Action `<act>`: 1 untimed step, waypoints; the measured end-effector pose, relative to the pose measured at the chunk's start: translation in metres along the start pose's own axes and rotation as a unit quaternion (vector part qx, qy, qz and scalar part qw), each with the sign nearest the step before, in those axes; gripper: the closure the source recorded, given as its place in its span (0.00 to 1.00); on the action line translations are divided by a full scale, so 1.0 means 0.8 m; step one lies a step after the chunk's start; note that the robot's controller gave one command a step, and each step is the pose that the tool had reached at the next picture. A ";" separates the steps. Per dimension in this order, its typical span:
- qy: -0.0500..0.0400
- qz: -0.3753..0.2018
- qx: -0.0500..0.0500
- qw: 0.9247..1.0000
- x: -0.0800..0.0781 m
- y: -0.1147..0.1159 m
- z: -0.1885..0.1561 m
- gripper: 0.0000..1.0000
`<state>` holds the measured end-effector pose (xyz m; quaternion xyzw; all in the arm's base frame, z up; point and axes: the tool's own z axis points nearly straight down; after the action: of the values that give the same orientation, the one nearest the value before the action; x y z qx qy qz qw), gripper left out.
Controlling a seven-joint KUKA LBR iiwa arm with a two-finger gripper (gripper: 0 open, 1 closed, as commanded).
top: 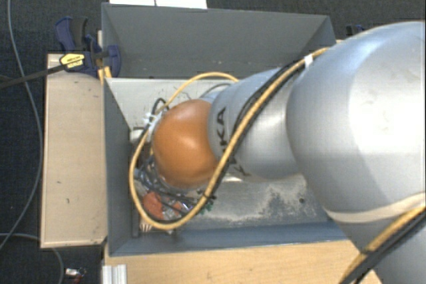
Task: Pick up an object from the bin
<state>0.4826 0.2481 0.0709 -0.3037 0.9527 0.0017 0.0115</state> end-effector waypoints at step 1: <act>0.001 -0.194 -0.001 0.981 0.010 -0.009 -0.003 1.00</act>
Offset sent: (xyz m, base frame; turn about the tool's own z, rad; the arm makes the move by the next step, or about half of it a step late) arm 0.0000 0.0000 0.0000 0.0000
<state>0.4798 0.2375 0.0731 -0.4832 0.8755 -0.0001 0.0107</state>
